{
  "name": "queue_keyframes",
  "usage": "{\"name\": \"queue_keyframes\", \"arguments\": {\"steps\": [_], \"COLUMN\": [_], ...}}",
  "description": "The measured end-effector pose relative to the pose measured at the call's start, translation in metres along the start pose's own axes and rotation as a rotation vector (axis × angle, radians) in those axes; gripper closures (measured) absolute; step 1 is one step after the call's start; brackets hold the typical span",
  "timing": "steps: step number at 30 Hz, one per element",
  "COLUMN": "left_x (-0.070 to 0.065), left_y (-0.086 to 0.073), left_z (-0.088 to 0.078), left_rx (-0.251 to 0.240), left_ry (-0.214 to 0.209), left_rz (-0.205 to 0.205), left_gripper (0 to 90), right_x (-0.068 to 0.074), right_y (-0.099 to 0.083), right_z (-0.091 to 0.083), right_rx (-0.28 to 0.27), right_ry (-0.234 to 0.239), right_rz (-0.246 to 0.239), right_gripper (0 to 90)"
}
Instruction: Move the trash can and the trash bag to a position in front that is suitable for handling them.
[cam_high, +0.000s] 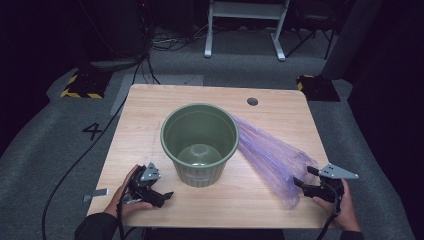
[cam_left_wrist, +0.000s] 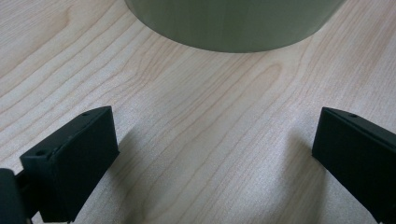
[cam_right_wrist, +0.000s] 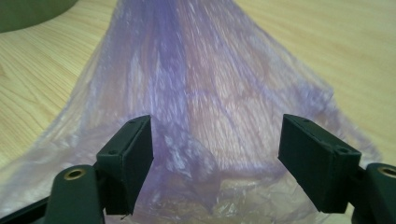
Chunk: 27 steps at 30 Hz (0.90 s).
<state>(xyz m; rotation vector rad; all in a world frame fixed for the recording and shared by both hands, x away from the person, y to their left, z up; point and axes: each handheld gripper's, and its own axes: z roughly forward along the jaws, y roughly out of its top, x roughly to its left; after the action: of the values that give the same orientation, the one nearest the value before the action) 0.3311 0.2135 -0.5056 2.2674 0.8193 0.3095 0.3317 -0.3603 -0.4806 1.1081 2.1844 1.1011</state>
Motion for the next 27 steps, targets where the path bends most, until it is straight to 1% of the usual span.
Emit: {"name": "queue_keyframes", "arguments": {"steps": [2, 4, 6, 7, 10, 12, 13, 14, 16, 17, 18, 19, 21, 23, 24, 27], "left_x": [0.000, 0.000, 0.000, 0.000, 0.000, 0.000, 0.000, 0.000, -0.001, -0.002, -0.002, -0.002, -0.003, -0.004, -0.003, -0.003], "left_y": [0.000, 0.000, 0.001, 0.001, 0.001, 0.002, 0.002, 0.004, 0.005, 0.007, 0.007, 0.008, 0.010, 0.012, 0.012, 0.013], "left_z": [0.000, 0.000, 0.001, 0.001, 0.002, 0.002, 0.002, 0.004, 0.004, 0.006, 0.006, 0.007, 0.009, 0.011, 0.011, 0.012], "left_rx": [0.000, 0.000, -0.002, -0.002, -0.003, -0.002, -0.001, 0.001, 0.001, 0.000, 0.000, 0.001, 0.000, -0.001, 0.000, -0.001], "left_ry": [0.001, 0.003, 0.002, 0.002, 0.002, 0.002, 0.003, 0.001, 0.005, 0.008, 0.008, 0.009, 0.011, 0.009, 0.007, 0.001], "left_rz": [-0.002, 0.000, -0.001, -0.001, 0.000, -0.004, -0.004, 0.001, 0.003, -0.003, -0.003, -0.007, -0.008, -0.009, 0.000, 0.006], "left_gripper": [0.0, 0.0, 0.0, 0.0, 0.0, 0.0, 0.0, 0.0, 0.2, 0.2, 0.2, 0.2, 0.2, 0.2, 0.2, 0.2], "right_x": [0.002, 0.003, 0.002, 0.003, 0.004, 0.003, 0.002, 0.001, 0.001, 0.000, 0.000, -0.001, -0.002, -0.002, -0.002, -0.002], "right_y": [0.004, 0.008, 0.010, 0.012, 0.012, 0.009, 0.007, 0.004, 0.002, 0.001, 0.001, -0.001, -0.002, -0.003, -0.004, -0.005], "right_z": [-0.004, -0.010, -0.010, -0.009, -0.003, 0.007, 0.010, 0.015, 0.018, 0.019, 0.019, 0.020, 0.022, 0.024, 0.025, 0.026], "right_rx": [-0.017, -0.047, -0.055, -0.059, -0.044, -0.018, -0.012, 0.000, 0.006, 0.007, 0.007, 0.017, 0.023, 0.032, 0.038, 0.045], "right_ry": [-0.008, -0.015, -0.020, -0.025, -0.036, -0.026, -0.024, 0.001, 0.012, 0.025, 0.025, 0.037, 0.037, 0.049, 0.050, 0.055], "right_rz": [-0.019, -0.013, -0.013, -0.012, -0.008, 0.017, 0.021, 0.028, 0.031, 0.031, 0.031, 0.032, 0.032, 0.032, 0.031, 0.028], "right_gripper": [26.0, 26.2, 27.6, 30.6, 32.2, 34.8, 37.0, 46.5, 52.4, 55.2, 55.2, 58.4, 59.9, 61.1, 61.1, 61.0]}}
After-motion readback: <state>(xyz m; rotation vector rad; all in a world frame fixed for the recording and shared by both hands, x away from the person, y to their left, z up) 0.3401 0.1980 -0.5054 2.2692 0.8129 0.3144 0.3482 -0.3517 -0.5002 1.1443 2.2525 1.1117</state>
